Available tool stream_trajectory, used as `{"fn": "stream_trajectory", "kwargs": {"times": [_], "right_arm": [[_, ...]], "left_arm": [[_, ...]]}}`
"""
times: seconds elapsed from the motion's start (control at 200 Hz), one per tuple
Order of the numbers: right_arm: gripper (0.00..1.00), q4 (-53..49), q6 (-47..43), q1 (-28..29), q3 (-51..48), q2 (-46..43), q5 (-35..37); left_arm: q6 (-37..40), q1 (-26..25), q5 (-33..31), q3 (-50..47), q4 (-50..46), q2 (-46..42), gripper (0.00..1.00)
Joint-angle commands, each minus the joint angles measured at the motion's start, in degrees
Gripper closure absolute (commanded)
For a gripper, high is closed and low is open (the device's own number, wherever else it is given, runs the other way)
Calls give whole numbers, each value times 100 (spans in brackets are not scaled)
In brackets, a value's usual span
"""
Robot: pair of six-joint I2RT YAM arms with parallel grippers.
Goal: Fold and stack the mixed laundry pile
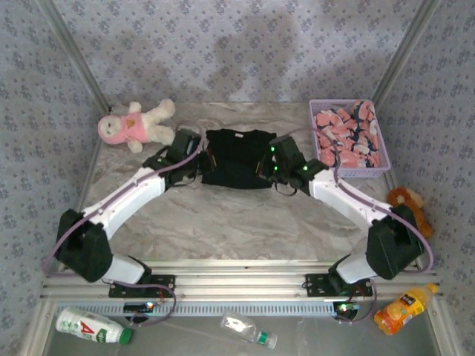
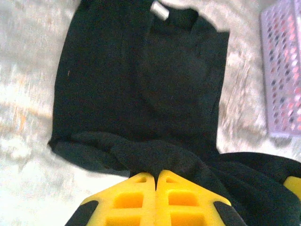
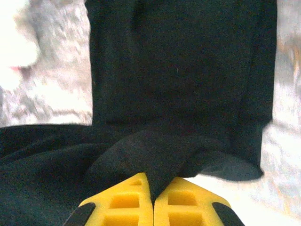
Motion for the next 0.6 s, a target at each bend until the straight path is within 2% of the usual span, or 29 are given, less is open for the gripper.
{"fn": "stream_trajectory", "kwargs": {"times": [0.0,0.11,0.145,0.17,0.21,0.24,0.255,0.27,0.325,0.39,0.595], "right_arm": [[100,481,-205,-409,520,587,-295],[97,700,-222,-803,1407,1485,-268],[91,630,-197,-933,1722,1843,-162],[81,533,-65,-1041,2031,2095,-248],[62,714,14,-1269,2360,2435,-468],[50,1007,112,-1374,2493,2628,-593],[43,1114,176,-1405,2533,2730,-633],[37,1204,233,-1438,2587,2803,-646],[31,1431,283,-1560,2773,3021,-628],[29,1477,250,-1637,2955,3155,-809],[30,1291,-332,-1597,2656,2975,-913]], "left_arm": [[281,325,320,623,399,667,100],[322,664,502,1582,434,1639,100],[314,777,647,1981,424,2022,99],[313,843,740,2340,320,2331,88],[320,951,904,3047,-35,2805,59],[365,1002,901,3606,-439,3242,49],[382,1020,871,3868,-621,3424,38],[407,1038,847,4112,-764,3591,34],[506,1076,876,4788,-1133,4003,30],[524,1099,842,5061,-1299,4231,30],[445,1116,956,4131,-660,3813,31]]}}
